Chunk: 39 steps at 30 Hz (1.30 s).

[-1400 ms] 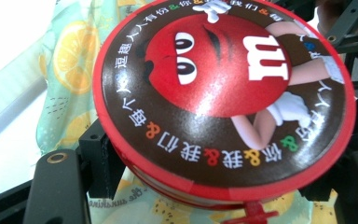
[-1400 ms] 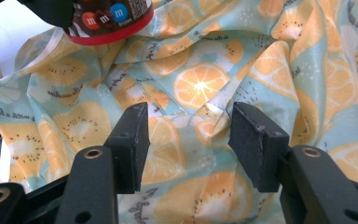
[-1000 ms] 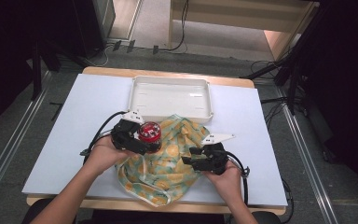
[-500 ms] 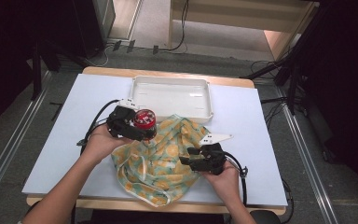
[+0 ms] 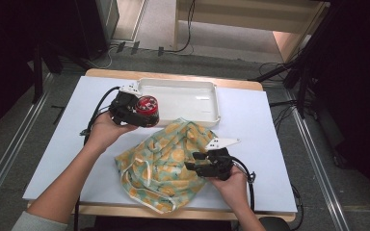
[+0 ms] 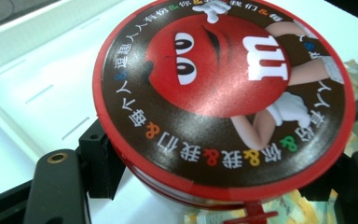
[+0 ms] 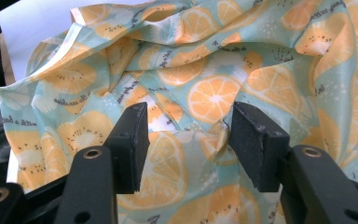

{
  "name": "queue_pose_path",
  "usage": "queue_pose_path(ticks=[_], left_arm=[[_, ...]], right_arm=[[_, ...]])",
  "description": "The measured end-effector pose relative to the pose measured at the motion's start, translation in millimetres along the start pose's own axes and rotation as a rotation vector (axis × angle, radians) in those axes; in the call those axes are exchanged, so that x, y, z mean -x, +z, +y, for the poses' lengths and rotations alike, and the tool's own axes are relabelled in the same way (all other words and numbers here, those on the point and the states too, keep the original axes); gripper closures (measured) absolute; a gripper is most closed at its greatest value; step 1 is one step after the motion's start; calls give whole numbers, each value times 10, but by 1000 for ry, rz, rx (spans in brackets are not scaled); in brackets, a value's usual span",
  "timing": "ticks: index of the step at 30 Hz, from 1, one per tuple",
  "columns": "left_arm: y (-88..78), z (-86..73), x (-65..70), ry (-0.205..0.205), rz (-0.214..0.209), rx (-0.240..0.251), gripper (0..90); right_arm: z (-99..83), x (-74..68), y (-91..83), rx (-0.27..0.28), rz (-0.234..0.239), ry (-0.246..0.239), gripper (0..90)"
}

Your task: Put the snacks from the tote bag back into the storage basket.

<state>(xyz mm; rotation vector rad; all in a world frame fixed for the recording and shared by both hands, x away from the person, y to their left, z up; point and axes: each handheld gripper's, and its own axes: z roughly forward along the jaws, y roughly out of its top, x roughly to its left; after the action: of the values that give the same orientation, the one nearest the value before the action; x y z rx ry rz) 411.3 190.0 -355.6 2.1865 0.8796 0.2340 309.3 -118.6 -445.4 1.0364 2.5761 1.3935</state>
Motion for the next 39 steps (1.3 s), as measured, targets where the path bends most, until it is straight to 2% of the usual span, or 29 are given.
queue_pose_path(ticks=[4,10,13,16,18,22,25,30,36,39], left_arm=[[70,56,-43,6,9,-17,260],[193,140,-146,-10,20,-25,260],[242,164,-182,1,19,-29,260],[337,204,-249,-20,9,-20,261],[380,232,-270,-9,21,-25,260],[451,290,-332,-16,12,-26,260],[514,320,-388,-28,22,-35,260],[641,339,-466,-52,29,-43,260],[809,297,-513,-22,31,-53,260],[866,280,-532,-27,30,-64,260]], right_arm=[[4,-1,17,5,2,-5,483],[0,-17,19,6,0,-13,483],[-2,-18,23,4,-1,-15,483],[-7,-15,22,1,-3,-14,484],[-12,-12,19,2,-3,-9,484],[-22,-10,20,7,-6,-7,484],[-14,-12,35,5,-5,-5,484],[-10,-19,77,-4,-10,-5,484],[-21,-20,89,-14,-12,-2,485],[-24,-20,93,-15,-13,-4,484]])
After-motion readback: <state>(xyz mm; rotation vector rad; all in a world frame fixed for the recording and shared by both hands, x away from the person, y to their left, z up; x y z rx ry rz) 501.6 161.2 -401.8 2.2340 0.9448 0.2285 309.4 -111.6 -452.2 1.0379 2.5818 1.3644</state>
